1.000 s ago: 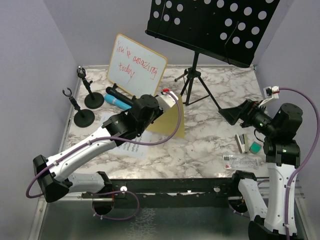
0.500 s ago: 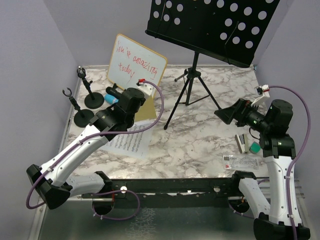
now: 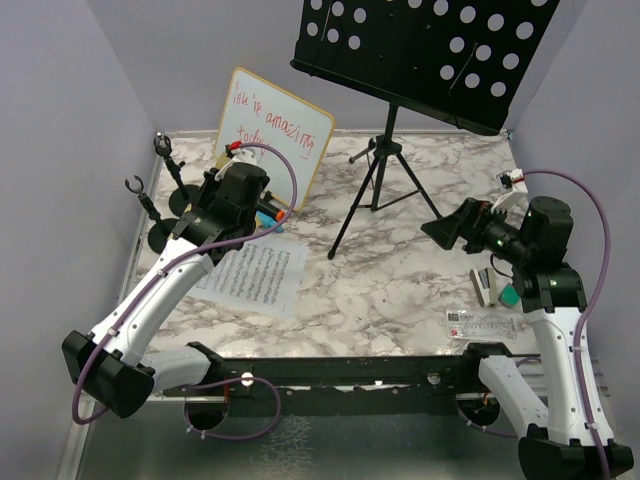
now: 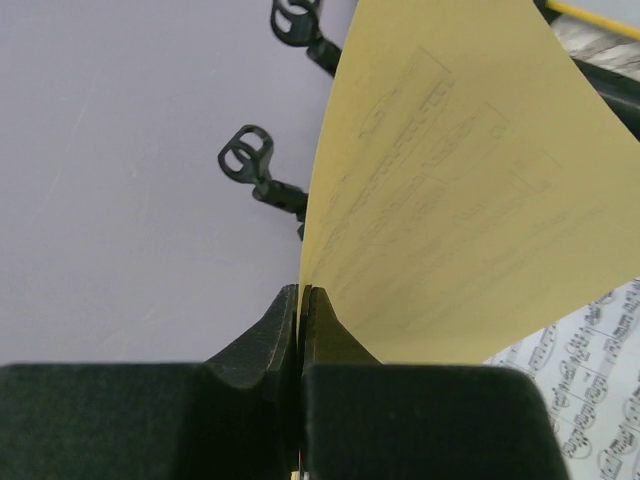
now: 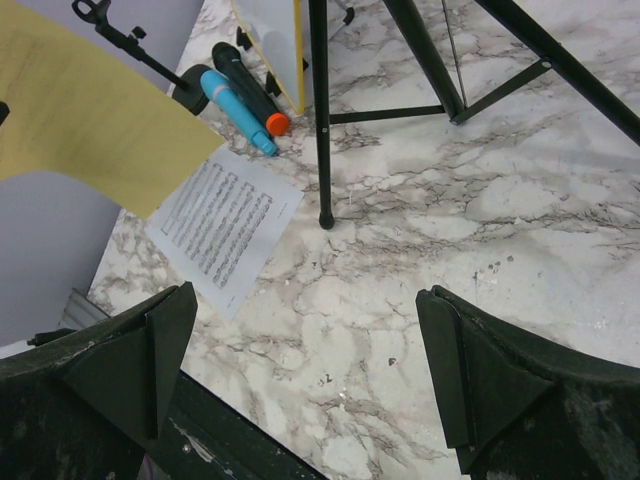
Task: Pack up the instrument practice props
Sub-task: Place the sheet music at the center of the board.
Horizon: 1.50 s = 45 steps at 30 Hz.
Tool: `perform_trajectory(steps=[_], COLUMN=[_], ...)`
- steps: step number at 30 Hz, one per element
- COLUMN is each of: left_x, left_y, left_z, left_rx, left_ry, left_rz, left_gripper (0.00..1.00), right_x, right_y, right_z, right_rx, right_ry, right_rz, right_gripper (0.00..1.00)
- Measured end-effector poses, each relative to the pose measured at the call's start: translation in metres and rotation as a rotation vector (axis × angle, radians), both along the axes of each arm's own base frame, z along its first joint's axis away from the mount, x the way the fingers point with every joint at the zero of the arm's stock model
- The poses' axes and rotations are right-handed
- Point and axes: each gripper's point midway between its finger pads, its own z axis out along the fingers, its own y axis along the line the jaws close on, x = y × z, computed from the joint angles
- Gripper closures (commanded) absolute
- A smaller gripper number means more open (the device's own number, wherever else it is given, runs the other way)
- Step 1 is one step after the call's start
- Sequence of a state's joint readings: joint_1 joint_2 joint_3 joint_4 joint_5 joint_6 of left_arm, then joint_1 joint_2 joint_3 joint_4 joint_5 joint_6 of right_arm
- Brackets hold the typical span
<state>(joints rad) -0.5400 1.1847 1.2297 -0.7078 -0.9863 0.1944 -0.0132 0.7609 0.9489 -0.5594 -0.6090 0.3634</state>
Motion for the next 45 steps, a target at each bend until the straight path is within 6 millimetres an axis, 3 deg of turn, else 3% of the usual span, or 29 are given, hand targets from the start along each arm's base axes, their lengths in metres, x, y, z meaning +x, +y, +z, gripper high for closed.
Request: perform_trajectory(steps=[7, 19, 28, 45], left_x=[-0.003, -0.004, -0.008, -0.026], left_y=[0.02, 0.021, 0.005, -0.061], left_z=[-0.015, -0.032, -0.086, -0.133], left_rx=[0.055, 0.035, -0.069, -0.394], left_ry=[0.025, 0.044, 0.176, 0.303], left_rz=[0.099, 0.131, 0.132, 0.011], left_gripper=[1.0, 1.0, 1.0, 1.0], right_x=[0.001, -0.002, -0.004, -0.005], right_y=[0.001, 0.001, 0.002, 0.003], right_z=[-0.001, 0.002, 0.003, 0.002], right_rx=[-0.025, -0.042, -0.045, -0.047], right_ry=[-0.011, -0.037, -0.045, -0.051], right_rz=[-0.004, -0.008, -0.009, -0.004], right_gripper=[0.0, 0.0, 0.0, 0.0])
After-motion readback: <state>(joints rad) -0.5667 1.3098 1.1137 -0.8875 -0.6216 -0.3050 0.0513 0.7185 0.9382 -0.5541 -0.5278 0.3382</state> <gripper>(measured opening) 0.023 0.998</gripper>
